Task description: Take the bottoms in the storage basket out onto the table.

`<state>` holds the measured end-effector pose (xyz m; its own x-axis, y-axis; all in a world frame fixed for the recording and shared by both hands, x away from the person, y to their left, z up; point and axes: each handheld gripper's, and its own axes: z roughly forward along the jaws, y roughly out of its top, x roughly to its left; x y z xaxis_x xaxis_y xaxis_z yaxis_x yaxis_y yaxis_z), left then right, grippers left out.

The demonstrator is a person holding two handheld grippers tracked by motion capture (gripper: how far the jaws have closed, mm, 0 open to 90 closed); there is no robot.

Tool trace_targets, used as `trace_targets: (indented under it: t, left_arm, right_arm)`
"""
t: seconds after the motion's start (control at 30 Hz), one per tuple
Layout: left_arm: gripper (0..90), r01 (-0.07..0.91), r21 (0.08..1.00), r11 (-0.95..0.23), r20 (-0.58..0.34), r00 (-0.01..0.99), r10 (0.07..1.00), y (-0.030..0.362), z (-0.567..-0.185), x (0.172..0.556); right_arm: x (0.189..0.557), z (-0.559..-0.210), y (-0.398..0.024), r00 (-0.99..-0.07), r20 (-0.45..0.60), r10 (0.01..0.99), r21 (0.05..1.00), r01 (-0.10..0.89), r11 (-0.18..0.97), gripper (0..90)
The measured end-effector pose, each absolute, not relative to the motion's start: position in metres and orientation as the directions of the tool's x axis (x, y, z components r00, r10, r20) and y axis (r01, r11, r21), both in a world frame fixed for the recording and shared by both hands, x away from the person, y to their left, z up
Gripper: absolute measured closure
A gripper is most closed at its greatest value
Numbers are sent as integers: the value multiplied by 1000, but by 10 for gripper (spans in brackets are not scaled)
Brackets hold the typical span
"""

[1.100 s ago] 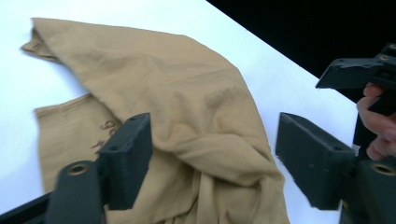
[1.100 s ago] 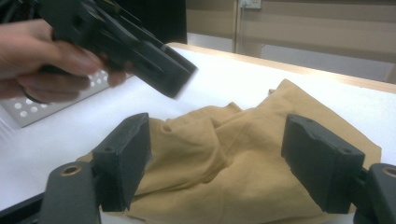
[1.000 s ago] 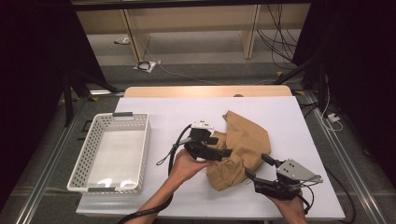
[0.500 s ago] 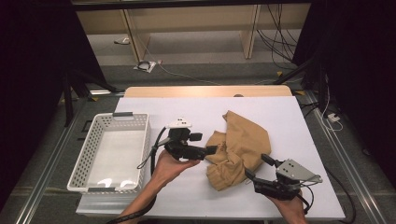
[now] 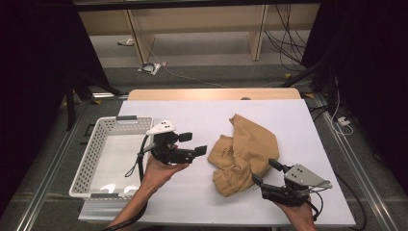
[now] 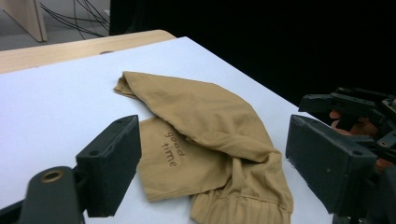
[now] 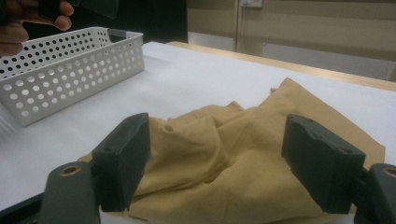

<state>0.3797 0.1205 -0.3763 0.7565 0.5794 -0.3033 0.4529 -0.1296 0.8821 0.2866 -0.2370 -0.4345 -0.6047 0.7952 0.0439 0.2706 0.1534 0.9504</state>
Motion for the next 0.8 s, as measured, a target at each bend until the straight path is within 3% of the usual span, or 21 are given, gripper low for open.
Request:
trace_targets:
  t: [0.8]
  left_arm:
    - [184, 398, 914, -74, -246, 692, 679, 187, -363, 368]
  right_arm:
    - [286, -434, -237, -605, 42, 795, 950, 270, 154, 249]
